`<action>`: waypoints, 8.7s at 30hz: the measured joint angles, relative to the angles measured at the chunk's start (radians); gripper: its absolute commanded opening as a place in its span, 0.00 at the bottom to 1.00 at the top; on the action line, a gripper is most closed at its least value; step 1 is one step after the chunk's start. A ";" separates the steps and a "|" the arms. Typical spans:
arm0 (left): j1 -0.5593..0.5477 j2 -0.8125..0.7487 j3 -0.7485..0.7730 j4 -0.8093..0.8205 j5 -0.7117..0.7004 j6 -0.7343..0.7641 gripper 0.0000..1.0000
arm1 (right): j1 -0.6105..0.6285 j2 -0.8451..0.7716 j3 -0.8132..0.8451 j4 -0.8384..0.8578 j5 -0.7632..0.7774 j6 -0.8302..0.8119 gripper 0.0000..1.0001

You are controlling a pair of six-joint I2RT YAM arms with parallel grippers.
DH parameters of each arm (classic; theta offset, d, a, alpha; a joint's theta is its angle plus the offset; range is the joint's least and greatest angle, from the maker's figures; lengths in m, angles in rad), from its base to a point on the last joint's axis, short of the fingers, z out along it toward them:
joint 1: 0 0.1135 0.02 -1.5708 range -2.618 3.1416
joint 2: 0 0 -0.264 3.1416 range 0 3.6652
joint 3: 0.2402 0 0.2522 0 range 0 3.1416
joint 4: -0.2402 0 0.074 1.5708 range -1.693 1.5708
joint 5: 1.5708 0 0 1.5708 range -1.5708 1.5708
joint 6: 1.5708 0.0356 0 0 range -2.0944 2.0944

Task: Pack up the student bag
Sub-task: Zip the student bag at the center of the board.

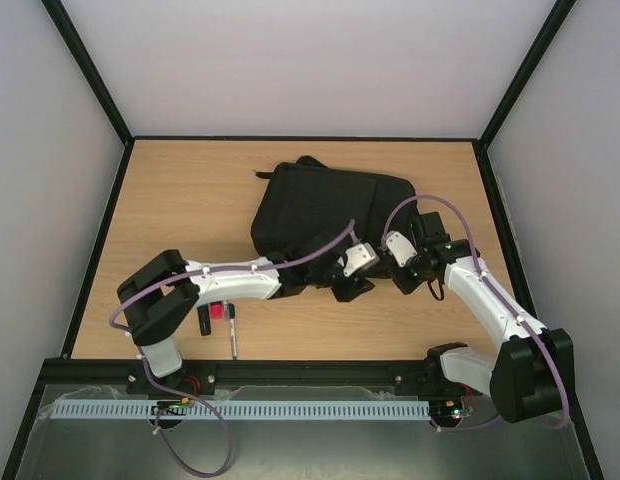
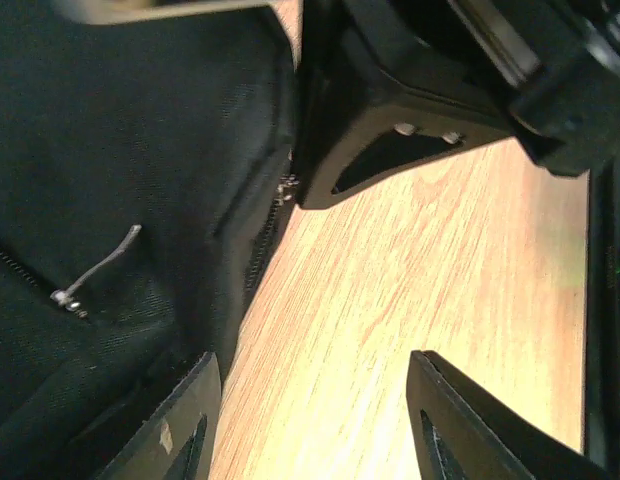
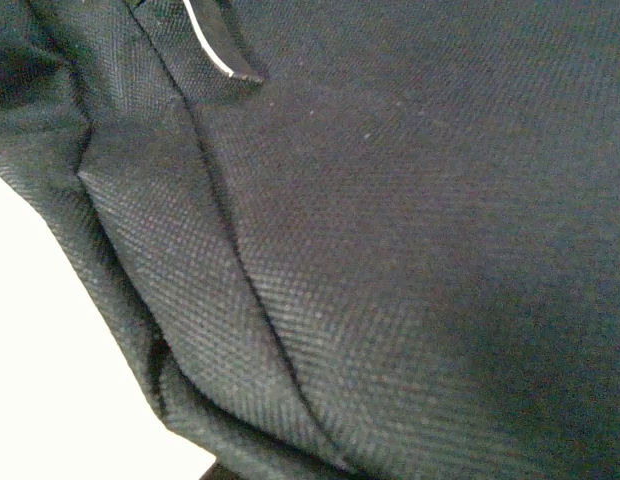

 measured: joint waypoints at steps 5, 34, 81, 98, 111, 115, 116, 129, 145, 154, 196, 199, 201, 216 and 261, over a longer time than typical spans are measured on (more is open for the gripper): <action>-0.079 0.029 -0.016 0.055 -0.143 0.155 0.50 | 0.000 0.000 0.000 -0.012 -0.001 -0.005 0.01; -0.115 0.054 -0.016 0.209 -0.430 0.426 0.32 | -0.002 -0.008 0.002 -0.029 -0.035 0.010 0.01; -0.077 -0.634 -0.559 0.047 -0.613 0.087 0.74 | 0.275 0.089 0.108 -0.073 -0.094 0.047 0.01; -0.094 -0.693 -0.551 0.023 -0.463 0.031 0.69 | 0.442 0.276 0.228 -0.031 -0.202 0.116 0.01; -0.093 -0.522 -0.535 0.086 -0.425 0.072 0.34 | 0.442 0.225 0.181 -0.004 -0.208 0.122 0.01; -0.094 -0.484 -0.517 0.089 -0.417 0.080 0.15 | 0.442 0.220 0.172 -0.002 -0.193 0.122 0.01; -0.094 -0.483 -0.515 0.089 -0.418 0.082 0.13 | 0.441 0.217 0.168 -0.002 -0.188 0.122 0.01; -0.093 -0.555 -0.544 0.056 -0.442 0.061 0.10 | 0.212 0.166 0.099 0.011 -0.134 0.050 0.01; -0.098 -0.912 -0.686 -0.159 -0.610 -0.202 0.62 | 0.153 0.167 0.088 0.027 -0.082 0.018 0.01; -0.101 -0.858 -0.635 -0.082 -0.547 -0.141 0.66 | 0.220 0.105 0.065 0.025 -0.143 0.019 0.01; -0.245 -0.541 -0.539 -0.002 -0.512 0.002 0.27 | 0.158 0.094 0.017 0.022 -0.173 -0.043 0.01; -0.264 -0.571 -0.542 -0.033 -0.528 -0.033 0.58 | 0.157 0.114 0.017 0.023 -0.187 -0.038 0.01; -0.272 -0.581 -0.542 -0.045 -0.542 -0.051 0.63 | 0.155 0.121 0.017 0.025 -0.198 -0.033 0.01; -0.274 -0.175 -0.224 0.010 -0.567 0.047 0.62 | 0.179 0.092 0.018 0.026 -0.240 -0.005 0.01; -0.380 -0.414 -0.380 -0.102 -0.649 -0.007 0.67 | 0.179 0.249 0.146 0.078 -0.111 0.101 0.43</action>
